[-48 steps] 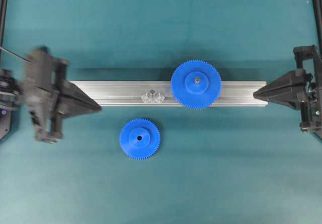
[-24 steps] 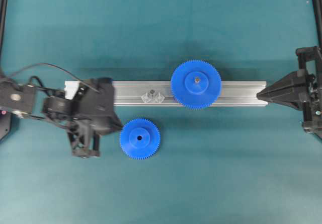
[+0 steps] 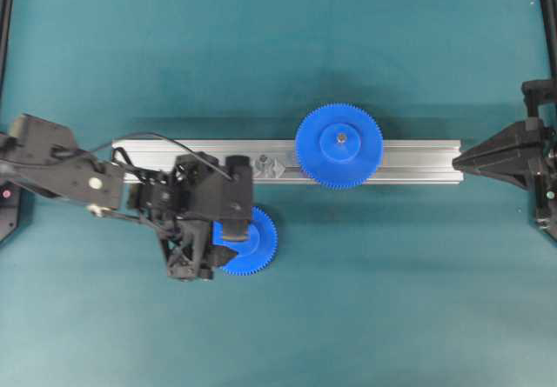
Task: Find the location of the shaft and insert the small gear.
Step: 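Lower the left gripper over the small blue gear and grasp its hub, then lift the small gear and carry it to the empty shaft on the rail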
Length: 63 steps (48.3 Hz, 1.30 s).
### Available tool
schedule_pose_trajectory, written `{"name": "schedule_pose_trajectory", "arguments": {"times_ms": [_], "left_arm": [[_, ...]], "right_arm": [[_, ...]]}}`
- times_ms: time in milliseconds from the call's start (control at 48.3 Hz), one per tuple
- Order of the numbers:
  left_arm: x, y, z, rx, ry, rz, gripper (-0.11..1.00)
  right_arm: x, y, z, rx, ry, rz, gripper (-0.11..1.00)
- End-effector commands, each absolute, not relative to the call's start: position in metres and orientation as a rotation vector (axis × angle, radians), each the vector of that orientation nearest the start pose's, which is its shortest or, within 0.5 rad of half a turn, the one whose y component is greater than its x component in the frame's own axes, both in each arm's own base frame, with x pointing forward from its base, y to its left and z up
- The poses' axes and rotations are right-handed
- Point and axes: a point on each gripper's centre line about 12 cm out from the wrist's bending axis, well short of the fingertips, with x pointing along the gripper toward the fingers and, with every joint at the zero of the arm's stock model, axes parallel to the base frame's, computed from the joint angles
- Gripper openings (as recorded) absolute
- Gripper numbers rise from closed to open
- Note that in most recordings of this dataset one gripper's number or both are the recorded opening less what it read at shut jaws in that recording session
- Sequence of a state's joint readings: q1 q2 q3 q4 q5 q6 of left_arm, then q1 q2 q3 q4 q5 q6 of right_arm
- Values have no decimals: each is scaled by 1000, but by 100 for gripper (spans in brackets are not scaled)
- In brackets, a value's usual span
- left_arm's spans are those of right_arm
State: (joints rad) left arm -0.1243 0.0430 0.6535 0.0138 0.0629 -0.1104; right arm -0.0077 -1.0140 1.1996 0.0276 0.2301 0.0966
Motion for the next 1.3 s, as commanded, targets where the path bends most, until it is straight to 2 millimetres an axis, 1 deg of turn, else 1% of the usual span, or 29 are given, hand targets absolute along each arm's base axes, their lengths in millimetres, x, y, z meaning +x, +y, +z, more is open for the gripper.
{"name": "schedule_pose_trajectory", "arguments": {"times_ms": [0,248,393,600,766,1077,1180,1284], "left_arm": [[396,-51,161,-41,726,-89,88],[398,-58,147,-28,808,-97,89],[398,-58,140,-28,830,-95,89],[401,-58,138,-26,832,-96,89],[400,-58,131,-24,853,-94,89],[399,-58,125,-23,881,-91,88],[399,-58,125,-23,901,-89,86],[400,-58,127,-21,917,-87,77]], "right_arm": [[181,-1,235,148,405,-32,4],[176,-1,233,162,394,-36,4],[174,-1,232,162,393,-36,4],[174,-1,231,162,394,-36,4],[174,-1,230,163,396,-36,4],[174,-1,231,163,393,-36,4],[174,-1,231,163,391,-36,4],[174,-1,232,163,388,-36,4]]}}
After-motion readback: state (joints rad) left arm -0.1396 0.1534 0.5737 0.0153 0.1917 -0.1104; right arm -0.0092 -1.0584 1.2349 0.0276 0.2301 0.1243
